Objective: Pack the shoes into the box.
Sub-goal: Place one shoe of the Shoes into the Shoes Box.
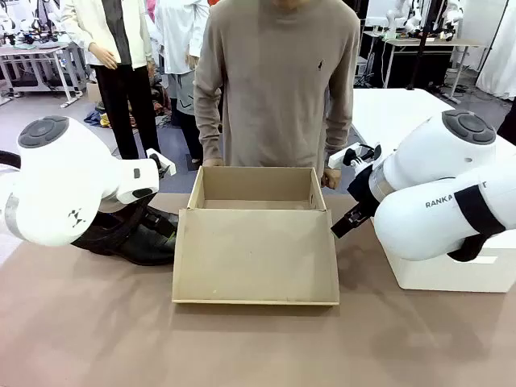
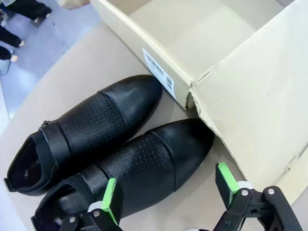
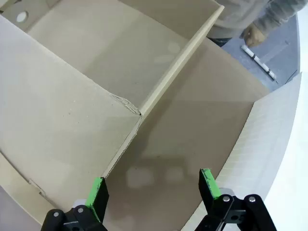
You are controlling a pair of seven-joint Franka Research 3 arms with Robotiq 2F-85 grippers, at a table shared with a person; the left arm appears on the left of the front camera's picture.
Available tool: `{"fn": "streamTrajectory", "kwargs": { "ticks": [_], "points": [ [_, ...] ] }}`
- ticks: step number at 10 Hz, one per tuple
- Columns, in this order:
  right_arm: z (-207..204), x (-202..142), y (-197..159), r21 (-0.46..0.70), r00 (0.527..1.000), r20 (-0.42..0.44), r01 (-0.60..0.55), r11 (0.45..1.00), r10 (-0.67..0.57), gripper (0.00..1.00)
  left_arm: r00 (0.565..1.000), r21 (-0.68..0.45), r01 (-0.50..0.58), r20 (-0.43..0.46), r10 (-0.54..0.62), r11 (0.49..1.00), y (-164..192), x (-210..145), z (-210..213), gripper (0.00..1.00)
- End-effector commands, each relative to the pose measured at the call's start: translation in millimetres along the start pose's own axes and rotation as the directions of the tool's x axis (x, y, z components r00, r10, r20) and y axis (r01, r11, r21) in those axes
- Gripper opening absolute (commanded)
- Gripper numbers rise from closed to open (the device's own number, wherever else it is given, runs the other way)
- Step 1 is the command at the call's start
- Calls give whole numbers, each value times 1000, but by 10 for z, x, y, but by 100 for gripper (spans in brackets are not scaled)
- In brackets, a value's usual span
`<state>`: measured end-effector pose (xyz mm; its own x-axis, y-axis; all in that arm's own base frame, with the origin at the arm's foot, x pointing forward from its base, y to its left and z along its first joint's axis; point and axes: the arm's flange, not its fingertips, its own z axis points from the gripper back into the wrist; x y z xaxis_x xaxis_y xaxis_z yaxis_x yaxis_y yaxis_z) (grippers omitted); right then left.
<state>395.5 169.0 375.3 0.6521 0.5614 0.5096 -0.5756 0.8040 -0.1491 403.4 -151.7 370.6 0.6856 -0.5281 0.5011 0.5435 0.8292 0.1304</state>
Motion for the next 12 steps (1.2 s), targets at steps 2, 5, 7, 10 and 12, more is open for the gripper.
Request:
{"fn": "streamTrajectory", "kwargs": {
  "ticks": [2, 5, 7, 10, 12],
  "points": [
    [1, 2, 0, 0, 1000, 2, 0, 1000, 0, 100, 1000, 0, 0, 0, 0, 1000, 0, 0, 0, 100],
    [1, 2, 0, 0, 1000, 2, 0, 1000, 0, 100, 1000, 0, 0, 0, 0, 1000, 0, 0, 0, 100],
    [1, 2, 0, 0, 1000, 2, 0, 1000, 0, 100, 1000, 0, 0, 0, 0, 1000, 0, 0, 0, 100],
    [1, 2, 0, 0, 1000, 2, 0, 1000, 0, 100, 1000, 0, 0, 0, 0, 1000, 0, 0, 0, 100],
    [1, 2, 0, 0, 1000, 2, 0, 1000, 0, 100, 1000, 0, 0, 0, 0, 1000, 0, 0, 0, 100]
  ]
}}
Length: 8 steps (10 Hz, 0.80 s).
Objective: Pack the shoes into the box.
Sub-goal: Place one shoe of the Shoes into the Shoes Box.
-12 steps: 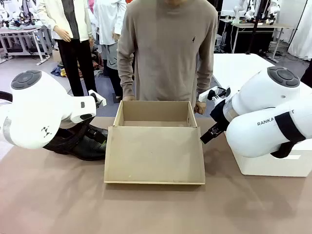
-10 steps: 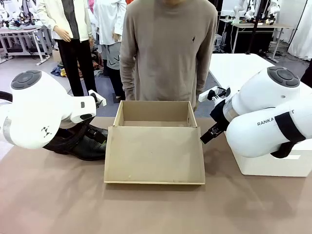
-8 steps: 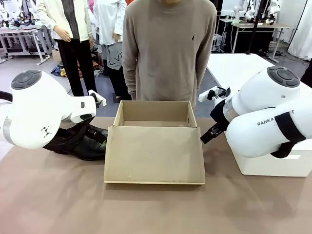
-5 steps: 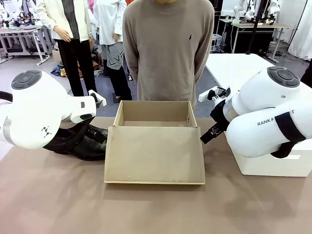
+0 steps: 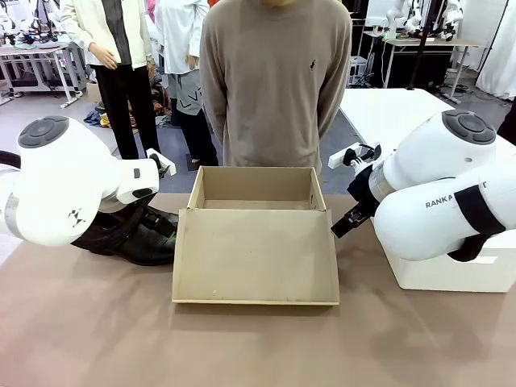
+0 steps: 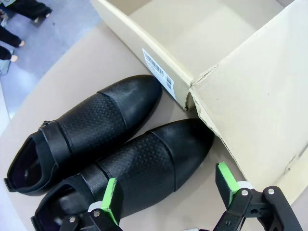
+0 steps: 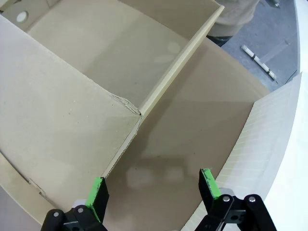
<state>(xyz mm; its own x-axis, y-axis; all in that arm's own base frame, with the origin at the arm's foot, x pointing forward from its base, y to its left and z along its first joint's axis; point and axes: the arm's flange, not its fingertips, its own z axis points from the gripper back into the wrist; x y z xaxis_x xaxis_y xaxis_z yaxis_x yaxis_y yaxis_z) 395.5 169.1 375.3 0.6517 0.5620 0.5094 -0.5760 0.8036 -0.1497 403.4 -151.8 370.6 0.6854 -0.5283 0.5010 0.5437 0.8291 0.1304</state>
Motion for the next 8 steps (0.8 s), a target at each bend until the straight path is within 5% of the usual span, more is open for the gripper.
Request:
{"fn": "streamTrajectory", "kwargs": {
  "ticks": [1, 8],
  "points": [
    [0, 0, 0, 0, 1000, 0, 0, 1000, 0, 100, 1000, 0, 0, 0, 0, 1000, 0, 0, 0, 100],
    [985, 302, -168, 66, 999, 38, -27, 997, 25, 100, 993, 32, 109, 30, -110, 994, 60, 441, 1053, 100]
  ]
}}
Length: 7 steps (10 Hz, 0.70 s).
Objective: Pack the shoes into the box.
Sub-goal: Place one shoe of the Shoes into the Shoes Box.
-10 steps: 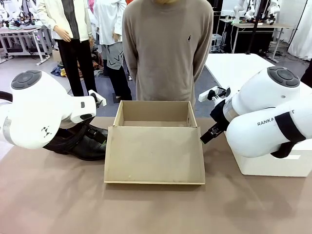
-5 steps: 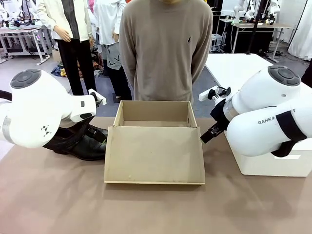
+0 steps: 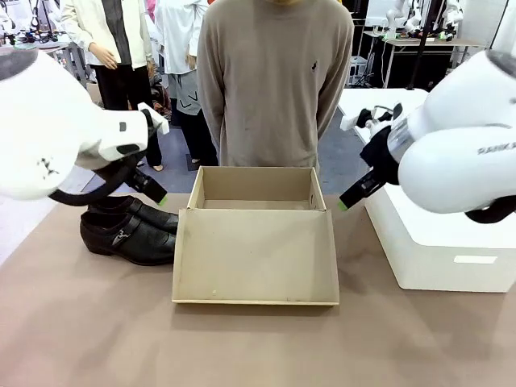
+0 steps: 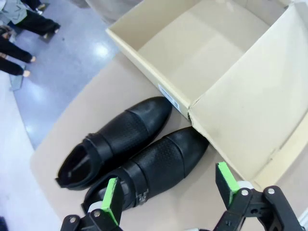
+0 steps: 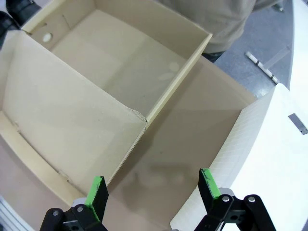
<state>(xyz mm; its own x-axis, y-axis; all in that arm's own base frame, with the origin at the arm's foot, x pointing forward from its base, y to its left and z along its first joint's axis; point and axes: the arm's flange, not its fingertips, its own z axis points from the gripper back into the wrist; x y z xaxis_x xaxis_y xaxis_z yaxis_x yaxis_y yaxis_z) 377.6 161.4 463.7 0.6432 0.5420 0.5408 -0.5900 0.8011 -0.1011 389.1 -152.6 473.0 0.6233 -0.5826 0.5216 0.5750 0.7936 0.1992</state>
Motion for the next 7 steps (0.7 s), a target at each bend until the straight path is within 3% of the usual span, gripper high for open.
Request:
{"fn": "streamTrajectory", "kwargs": {
  "ticks": [1, 4, 7],
  "points": [
    [275, 49, -60, 16, 998, 12, -54, 998, 53, 100, 999, -8, 51, 9, -51, 999, 9, 68, 247, 100],
    [453, 50, -51, 63, 994, 38, -101, 993, 99, 100, 994, -44, 100, 41, -98, 994, 39, 91, 463, 100],
    [722, -71, -131, 175, 970, 160, -208, 962, 181, 100, 943, -147, 299, 198, -268, 943, 240, 100, 708, 100]
  ]
}}
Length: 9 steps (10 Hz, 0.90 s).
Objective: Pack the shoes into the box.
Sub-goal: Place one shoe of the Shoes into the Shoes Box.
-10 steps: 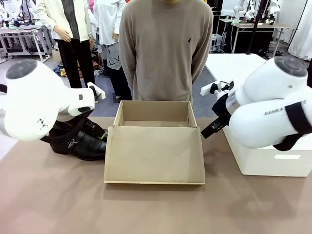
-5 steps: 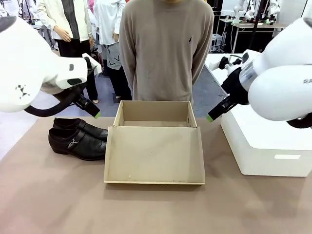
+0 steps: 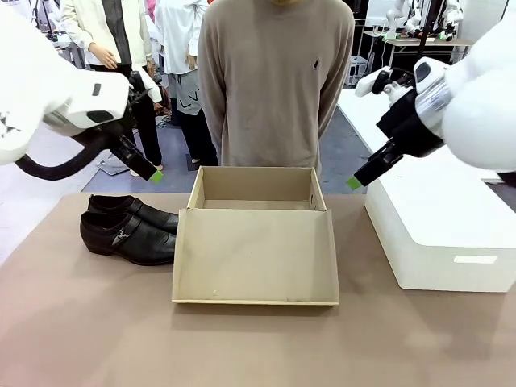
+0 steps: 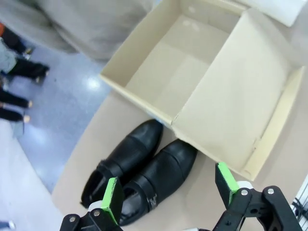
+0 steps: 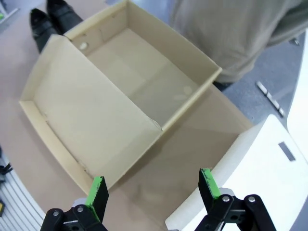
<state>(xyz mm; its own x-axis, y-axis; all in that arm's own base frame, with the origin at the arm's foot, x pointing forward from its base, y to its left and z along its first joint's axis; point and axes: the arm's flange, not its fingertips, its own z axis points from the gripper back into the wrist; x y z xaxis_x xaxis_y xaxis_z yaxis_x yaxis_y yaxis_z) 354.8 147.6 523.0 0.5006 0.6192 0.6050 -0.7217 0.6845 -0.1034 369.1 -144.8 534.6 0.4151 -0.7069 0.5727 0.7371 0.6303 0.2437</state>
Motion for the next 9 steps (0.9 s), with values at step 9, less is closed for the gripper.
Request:
{"fn": "streamTrajectory", "kwargs": {
  "ticks": [9],
  "points": [
    [629, -352, -255, 290, 946, 294, -227, 930, 139, 100, 910, -216, 354, 306, -281, 910, 344, -252, 238, 100]
  ]
}}
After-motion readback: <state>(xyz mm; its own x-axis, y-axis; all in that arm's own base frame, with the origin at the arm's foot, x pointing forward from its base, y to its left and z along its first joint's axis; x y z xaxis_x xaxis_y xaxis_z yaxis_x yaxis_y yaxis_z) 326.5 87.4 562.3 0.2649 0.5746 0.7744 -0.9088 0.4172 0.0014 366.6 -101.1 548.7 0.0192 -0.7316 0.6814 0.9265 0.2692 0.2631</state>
